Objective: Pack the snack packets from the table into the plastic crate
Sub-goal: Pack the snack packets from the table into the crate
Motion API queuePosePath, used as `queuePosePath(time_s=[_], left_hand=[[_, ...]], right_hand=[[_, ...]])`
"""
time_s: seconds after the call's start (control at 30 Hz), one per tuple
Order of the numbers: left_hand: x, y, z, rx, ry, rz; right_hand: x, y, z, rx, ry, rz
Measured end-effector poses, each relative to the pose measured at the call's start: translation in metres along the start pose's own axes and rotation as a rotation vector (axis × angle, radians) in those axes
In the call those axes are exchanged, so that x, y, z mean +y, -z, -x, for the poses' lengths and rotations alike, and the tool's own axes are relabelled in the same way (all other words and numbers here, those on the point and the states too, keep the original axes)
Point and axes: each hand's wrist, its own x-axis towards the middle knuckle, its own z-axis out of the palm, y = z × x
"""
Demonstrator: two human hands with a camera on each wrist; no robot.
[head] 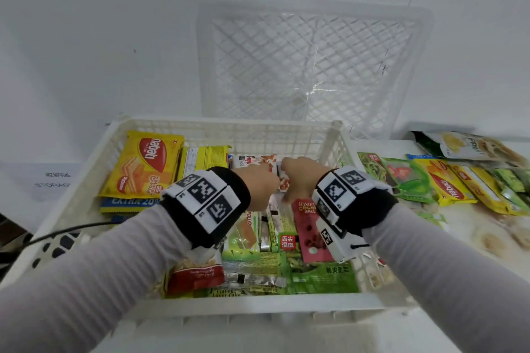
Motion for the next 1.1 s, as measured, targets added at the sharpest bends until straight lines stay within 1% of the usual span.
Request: queuePosePath(time_s=[0.1, 0.17, 0.27, 0.33, 0.4, 0.47, 0.53, 0.6, 0.77, 0.9, 1.0, 1.03, 1.1], left_hand=[[0.004, -0.005, 0.015, -0.155, -0.068, -0.101], [0.007, -0.012, 0.019, -0.224, -0.068, -0.168], [0.008, -0.020, 0.020, -0.252, -0.043, -0.229], [0.009, -0.026, 0.019, -0.289, -0.040, -0.276], [0.009, -0.031, 0.019, -0.317, -0.064, -0.330], [0.010, -0.035, 0.019, -0.312, -0.043, -0.350], [0.011, -0.039, 0.020, -0.285, 0.037, -0.291], [0.012, -0.042, 0.019, -0.270, 0.069, -0.256], [0.012, -0.041, 0.019, -0.242, 0.037, -0.264], [0.013, -0.045, 0.018, -0.235, 0.075, -0.274], [0.016, -0.046, 0.018, -0.239, 0.079, -0.304], [0.015, -0.046, 0.019, -0.229, 0.069, -0.310], [0.011, -0.045, 0.021, -0.168, 0.035, -0.286]], right_hand=[[-0.008, 0.005, 0.015, -0.144, 0.196, 0.099], [-0.016, -0.006, 0.016, -0.219, 0.236, 0.240], [-0.024, -0.027, 0.007, -0.210, 0.251, 0.355], [-0.021, -0.039, 0.000, -0.186, 0.242, 0.328], [-0.015, -0.048, -0.005, -0.139, 0.213, 0.223], [-0.013, -0.056, -0.007, -0.056, 0.216, 0.215], [-0.013, -0.061, -0.008, -0.003, 0.210, 0.242], [-0.015, -0.061, -0.006, -0.006, 0.205, 0.229], [-0.013, -0.060, -0.004, -0.018, 0.193, 0.233], [-0.015, -0.065, -0.002, -0.004, 0.190, 0.239], [-0.016, -0.066, 0.003, -0.062, 0.155, 0.217], [-0.018, -0.065, 0.007, -0.070, 0.144, 0.193], [-0.018, -0.061, 0.013, -0.078, 0.148, 0.173]])
